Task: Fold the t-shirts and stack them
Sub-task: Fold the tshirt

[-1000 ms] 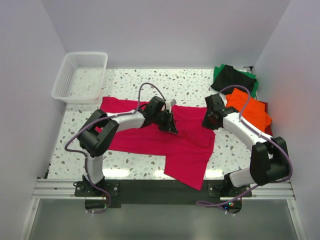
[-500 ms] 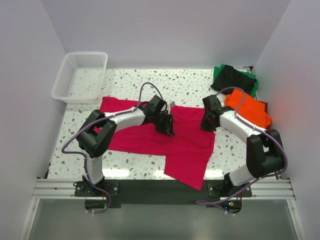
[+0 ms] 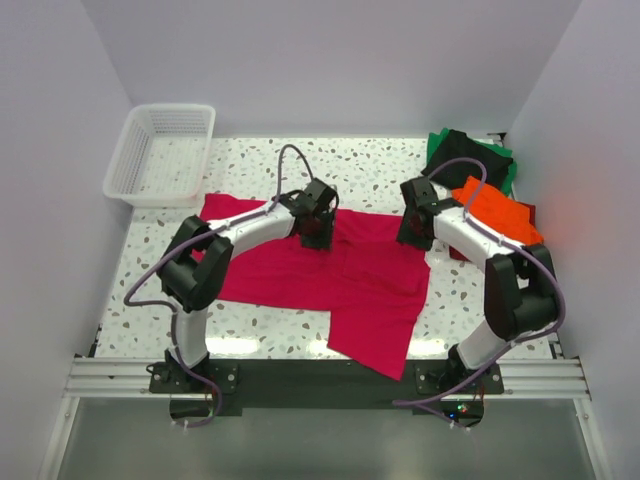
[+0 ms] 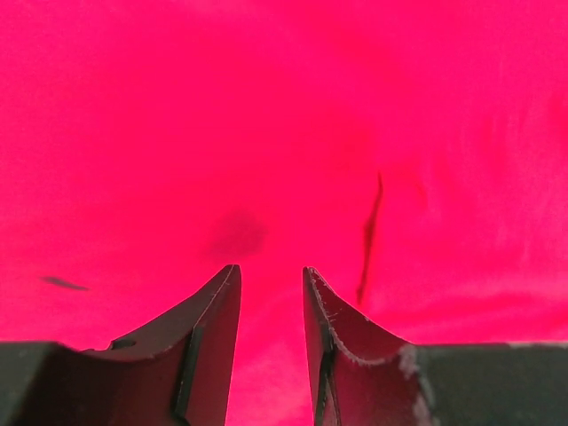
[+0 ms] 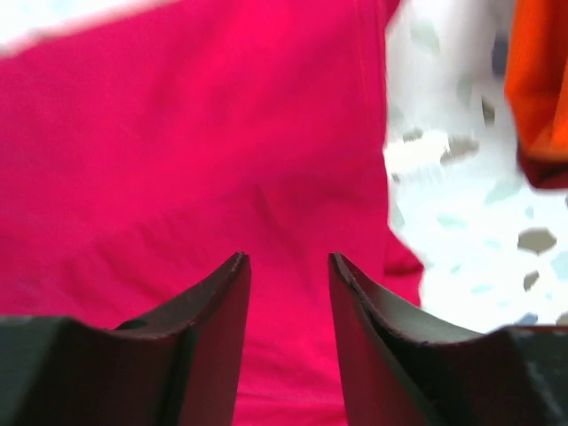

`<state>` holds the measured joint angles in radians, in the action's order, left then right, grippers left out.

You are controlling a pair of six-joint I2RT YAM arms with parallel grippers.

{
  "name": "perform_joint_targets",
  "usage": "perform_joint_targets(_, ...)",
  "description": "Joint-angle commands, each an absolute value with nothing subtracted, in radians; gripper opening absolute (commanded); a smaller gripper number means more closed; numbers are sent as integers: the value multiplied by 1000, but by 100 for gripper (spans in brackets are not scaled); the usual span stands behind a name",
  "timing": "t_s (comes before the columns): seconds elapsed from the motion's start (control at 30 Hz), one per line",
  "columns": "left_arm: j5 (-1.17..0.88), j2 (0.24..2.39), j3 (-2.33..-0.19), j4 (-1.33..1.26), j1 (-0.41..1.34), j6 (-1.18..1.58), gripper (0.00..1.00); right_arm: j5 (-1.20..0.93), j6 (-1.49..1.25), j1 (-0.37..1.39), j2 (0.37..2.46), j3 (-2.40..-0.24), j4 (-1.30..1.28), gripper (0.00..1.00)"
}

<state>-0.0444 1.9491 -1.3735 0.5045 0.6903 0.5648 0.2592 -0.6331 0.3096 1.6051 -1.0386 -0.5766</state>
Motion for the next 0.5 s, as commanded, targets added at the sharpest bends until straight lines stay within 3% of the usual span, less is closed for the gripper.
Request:
perform_joint_targets(0.0,143,1925,-1473,583,623,575,39,359,-609,316,1640,-1181,-561,47)
perform_joint_targets(0.3,201,1908,-1431,624,414,571,39,339,-653,316,1810,-1269,-627,48)
perform_joint_targets(0.47,213,1908,-1431,609,324,534,38,341,-672,314,1810,-1235,-606,59)
